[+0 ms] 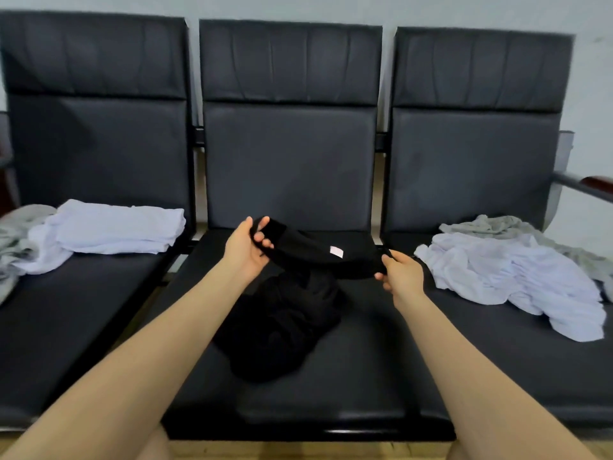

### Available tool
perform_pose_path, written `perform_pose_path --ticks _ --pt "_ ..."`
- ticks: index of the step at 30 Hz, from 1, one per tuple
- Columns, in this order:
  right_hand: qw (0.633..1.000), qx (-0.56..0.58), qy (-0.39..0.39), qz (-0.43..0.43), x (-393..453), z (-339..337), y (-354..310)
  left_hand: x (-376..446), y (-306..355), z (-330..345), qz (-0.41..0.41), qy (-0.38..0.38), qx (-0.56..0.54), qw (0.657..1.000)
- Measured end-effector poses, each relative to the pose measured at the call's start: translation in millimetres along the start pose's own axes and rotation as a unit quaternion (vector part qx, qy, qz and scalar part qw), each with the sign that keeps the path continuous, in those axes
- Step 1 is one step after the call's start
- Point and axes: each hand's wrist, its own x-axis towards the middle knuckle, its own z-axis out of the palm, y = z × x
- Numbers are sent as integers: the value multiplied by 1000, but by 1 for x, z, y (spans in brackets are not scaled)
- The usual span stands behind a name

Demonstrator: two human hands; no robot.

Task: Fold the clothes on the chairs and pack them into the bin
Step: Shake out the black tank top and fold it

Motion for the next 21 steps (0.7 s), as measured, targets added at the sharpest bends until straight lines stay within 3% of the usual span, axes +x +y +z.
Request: perform_pose_path --ticks 5,10,15,21 --pt "987 157 -18 34 -3 24 -61 -8 44 22 53 18 25 998" --pt "961 262 -88 26 -5 45 -159 -26 133 72 162 -36 53 985" --pt "950 294 -87 -57 -29 61 -265 -56 216 118 207 -77 25 975" --pt "897 391 -69 -194 -83 46 -366 -110 282 150 340 -83 6 937"
